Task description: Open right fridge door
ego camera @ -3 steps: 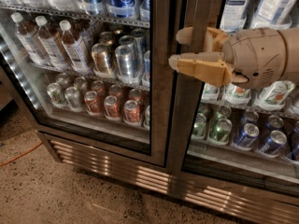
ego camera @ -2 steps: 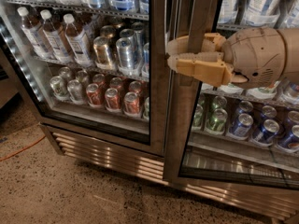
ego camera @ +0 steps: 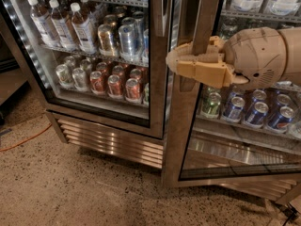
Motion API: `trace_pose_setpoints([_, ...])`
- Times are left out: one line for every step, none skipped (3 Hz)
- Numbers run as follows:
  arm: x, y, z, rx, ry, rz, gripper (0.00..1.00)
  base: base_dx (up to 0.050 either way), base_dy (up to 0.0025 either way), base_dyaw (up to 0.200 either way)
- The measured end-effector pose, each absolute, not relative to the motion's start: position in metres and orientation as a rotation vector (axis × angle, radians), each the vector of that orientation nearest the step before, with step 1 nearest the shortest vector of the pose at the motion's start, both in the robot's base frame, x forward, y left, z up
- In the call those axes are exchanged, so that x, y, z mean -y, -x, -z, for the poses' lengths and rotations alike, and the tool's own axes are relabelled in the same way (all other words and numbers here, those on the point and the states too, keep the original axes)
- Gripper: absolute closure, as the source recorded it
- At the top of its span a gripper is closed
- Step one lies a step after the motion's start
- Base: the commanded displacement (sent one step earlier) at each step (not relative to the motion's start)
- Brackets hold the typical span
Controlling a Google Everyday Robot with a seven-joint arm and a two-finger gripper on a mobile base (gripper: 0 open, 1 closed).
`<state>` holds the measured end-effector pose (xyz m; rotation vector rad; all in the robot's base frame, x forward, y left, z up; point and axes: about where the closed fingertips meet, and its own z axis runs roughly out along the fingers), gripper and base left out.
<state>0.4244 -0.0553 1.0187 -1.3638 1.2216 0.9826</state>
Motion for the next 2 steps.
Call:
trace_pose_setpoints([0.0553,-0.4244,-1.0187,-1.222,1.364,-0.983,1.00,-0.049,-0.00002,0.000])
trace_pose_setpoints([0.0553,-0.4244,-1.0187,-1.222,1.364,-0.983,1.00,0.031,-0.00247,-0.156])
